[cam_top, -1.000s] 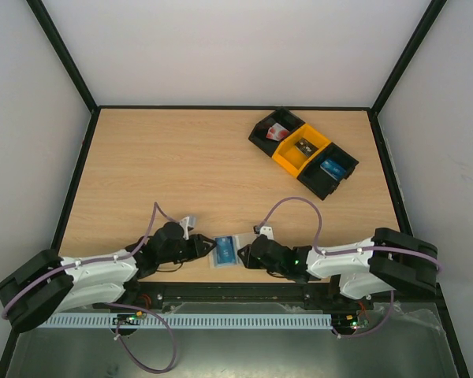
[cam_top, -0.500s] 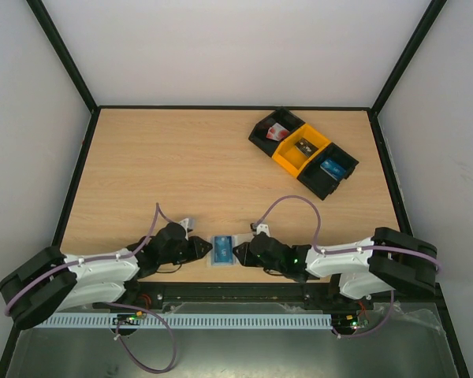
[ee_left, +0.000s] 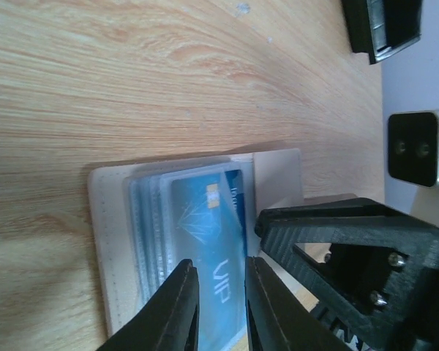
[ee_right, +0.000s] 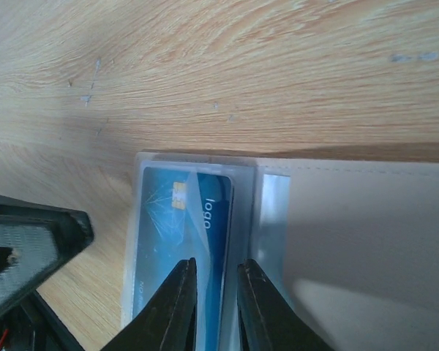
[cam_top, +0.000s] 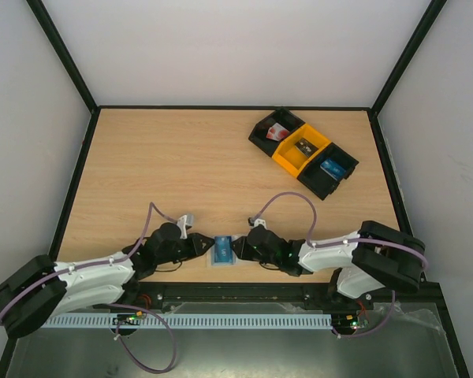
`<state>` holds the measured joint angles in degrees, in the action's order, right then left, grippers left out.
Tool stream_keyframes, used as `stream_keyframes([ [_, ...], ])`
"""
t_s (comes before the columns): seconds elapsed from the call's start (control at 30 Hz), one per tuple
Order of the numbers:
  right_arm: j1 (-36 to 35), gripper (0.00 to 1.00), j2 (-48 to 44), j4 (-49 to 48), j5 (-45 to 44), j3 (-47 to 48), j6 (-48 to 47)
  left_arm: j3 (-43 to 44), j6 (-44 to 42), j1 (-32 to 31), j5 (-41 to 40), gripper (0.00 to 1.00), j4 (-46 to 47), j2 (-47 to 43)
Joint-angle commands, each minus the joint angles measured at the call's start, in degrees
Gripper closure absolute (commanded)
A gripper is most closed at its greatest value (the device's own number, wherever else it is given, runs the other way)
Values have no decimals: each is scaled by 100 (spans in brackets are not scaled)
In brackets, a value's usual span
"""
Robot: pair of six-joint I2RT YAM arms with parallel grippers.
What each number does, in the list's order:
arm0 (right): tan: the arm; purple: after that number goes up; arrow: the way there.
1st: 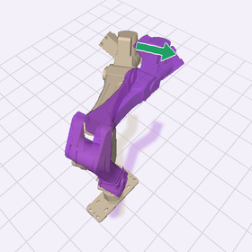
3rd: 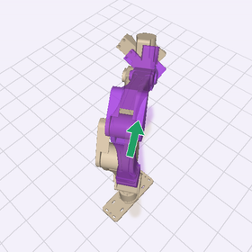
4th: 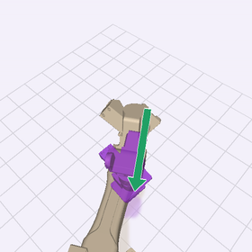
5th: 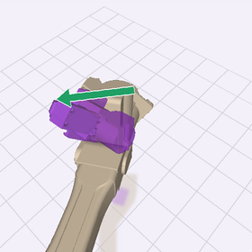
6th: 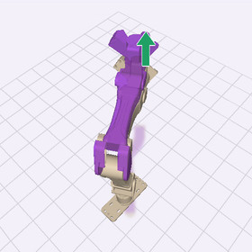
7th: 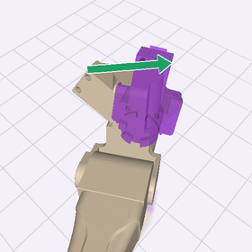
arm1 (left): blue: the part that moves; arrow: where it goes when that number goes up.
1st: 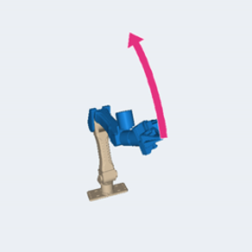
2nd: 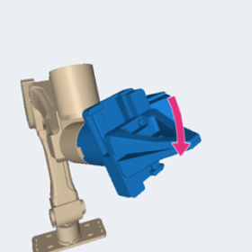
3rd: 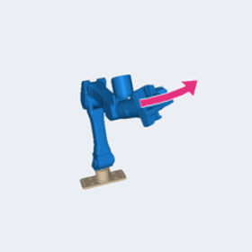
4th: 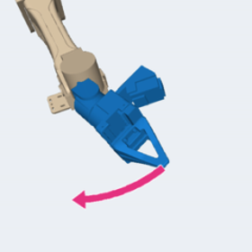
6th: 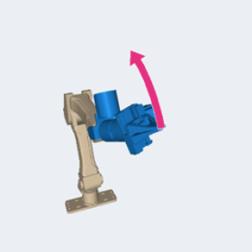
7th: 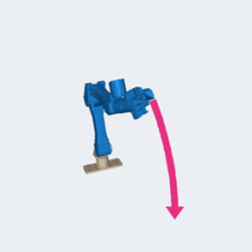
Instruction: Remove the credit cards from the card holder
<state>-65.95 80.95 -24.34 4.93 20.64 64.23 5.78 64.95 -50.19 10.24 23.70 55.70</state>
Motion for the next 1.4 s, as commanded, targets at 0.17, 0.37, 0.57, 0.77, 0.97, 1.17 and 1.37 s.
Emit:
stream_keyframes([
  [0.17,32,84,457,-317,90,197,-68,-77,-178,-25,42,85,444,932],
  [0.37,44,88,508,-184,-88,176,-92,-59,-243,-24,-93,89,219,1224],
  [0.57,47,96,358,45,-240,153,-148,-34,-306,-20,-197,89,-23,1320],
  [0.77,47,94,28,89,-401,149,-43,-45,-300,-23,-241,89,-175,1280],
  [0.97,50,85,309,97,-379,398,-32,-45,-285,-18,-242,89,-248,1209],
  [1.17,91,82,588,191,-545,629,-140,-38,-281,-26,-271,89,-367,1130],
  [1.37,159,82,794,249,-593,550,-166,-73,-256,-36,-298,89,-416,1151],
])
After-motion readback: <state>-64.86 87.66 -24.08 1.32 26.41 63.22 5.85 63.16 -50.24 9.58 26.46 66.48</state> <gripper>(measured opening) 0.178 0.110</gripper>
